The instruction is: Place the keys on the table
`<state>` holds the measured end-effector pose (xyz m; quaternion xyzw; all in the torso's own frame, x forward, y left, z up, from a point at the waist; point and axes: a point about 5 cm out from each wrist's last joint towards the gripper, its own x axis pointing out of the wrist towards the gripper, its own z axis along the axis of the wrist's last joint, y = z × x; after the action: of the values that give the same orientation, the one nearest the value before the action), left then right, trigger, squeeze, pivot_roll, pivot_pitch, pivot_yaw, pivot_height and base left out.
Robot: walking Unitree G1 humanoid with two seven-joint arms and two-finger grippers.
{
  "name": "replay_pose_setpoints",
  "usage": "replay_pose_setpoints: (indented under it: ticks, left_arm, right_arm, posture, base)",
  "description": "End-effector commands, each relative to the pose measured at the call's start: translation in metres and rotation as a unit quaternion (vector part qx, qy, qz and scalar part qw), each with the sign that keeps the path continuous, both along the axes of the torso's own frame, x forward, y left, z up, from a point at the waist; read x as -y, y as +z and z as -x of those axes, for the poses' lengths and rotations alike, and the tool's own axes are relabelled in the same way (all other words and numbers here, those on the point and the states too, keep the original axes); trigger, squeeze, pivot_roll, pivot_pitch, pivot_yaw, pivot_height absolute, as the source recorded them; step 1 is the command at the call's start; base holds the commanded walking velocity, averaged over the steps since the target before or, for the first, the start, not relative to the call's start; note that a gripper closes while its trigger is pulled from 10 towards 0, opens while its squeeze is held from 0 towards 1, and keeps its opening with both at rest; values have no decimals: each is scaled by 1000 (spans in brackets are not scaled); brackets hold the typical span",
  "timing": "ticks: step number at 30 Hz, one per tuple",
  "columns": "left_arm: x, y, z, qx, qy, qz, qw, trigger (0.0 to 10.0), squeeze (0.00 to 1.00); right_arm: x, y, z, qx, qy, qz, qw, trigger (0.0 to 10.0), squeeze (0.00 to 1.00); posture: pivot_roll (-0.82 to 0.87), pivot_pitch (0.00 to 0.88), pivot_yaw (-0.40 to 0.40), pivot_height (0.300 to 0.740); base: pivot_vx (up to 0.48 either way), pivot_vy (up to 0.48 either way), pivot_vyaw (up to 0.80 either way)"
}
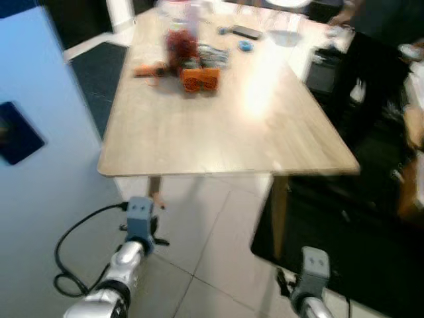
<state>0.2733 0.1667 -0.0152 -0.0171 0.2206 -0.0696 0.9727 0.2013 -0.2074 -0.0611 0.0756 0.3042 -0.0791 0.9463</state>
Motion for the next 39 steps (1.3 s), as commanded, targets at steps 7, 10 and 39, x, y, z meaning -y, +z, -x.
replay_pose_setpoints:
  ticks: [7, 10, 39]
  left_arm:
    - [-6, -2, 5, 4, 1, -2, 1000, 10000, 0]
    - [-6, -2, 5, 4, -6, -5, 1000, 10000, 0]
    - [-10, -4, 7, -8, 9, -2, 1000, 10000, 0]
  right_arm:
    - [-7, -6, 8, -16, 9, -7, 1000, 10000, 0]
    - [-7, -6, 8, -16, 9, -7, 1000, 10000, 0]
    - [-9, -8, 10, -19, 9, -9, 1000, 10000, 0]
  posture:
    - [18, 18, 1, 740]
    - [18, 18, 1, 740]
    - [21, 34, -1, 740]
  base:
    - [0, 0, 0]
    - [0, 0, 0]
    - [0, -311, 0]
